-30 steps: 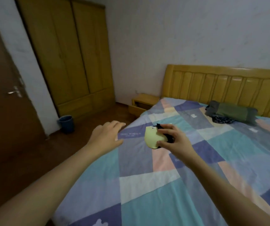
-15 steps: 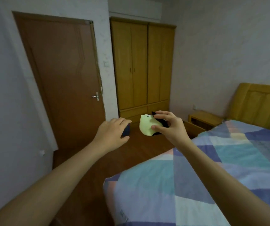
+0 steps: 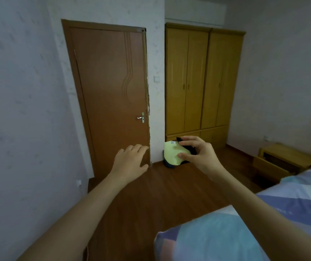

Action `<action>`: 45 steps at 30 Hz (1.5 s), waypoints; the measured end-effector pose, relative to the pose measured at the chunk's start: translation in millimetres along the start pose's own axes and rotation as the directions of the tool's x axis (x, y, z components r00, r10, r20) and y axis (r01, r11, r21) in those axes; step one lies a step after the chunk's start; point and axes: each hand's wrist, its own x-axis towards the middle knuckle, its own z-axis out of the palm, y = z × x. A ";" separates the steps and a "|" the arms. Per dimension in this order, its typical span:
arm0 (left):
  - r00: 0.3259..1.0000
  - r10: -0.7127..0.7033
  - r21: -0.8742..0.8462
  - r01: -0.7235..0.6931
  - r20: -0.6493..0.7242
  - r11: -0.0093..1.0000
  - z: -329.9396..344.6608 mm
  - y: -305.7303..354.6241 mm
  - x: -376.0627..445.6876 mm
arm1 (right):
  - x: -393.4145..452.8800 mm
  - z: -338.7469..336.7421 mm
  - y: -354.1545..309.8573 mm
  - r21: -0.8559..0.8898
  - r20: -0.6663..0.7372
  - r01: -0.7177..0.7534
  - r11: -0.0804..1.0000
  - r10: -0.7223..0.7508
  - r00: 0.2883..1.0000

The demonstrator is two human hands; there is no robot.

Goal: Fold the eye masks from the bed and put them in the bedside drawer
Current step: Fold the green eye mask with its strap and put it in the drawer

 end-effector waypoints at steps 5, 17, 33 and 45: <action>0.999 -0.031 -0.001 0.031 -0.021 1.000 42.5 -53.9 69.7 | 93.6 49.1 39.7 0.024 0.018 0.049 0.999 -0.049 0.999; 0.999 -0.043 0.084 0.044 -0.011 0.996 148.6 -213.3 236.6 | 310.7 174.9 143.6 0.083 0.095 0.068 0.994 -0.076 0.993; 0.952 0.307 -0.088 -0.306 -0.008 0.948 328.4 -254.7 559.4 | 517.1 157.0 312.3 -0.218 -0.103 -0.095 0.971 0.074 0.992; 0.833 0.540 -0.188 -0.554 -0.123 0.811 418.1 -139.5 800.7 | 645.3 46.2 461.9 -0.248 -0.318 -0.208 0.946 0.124 0.940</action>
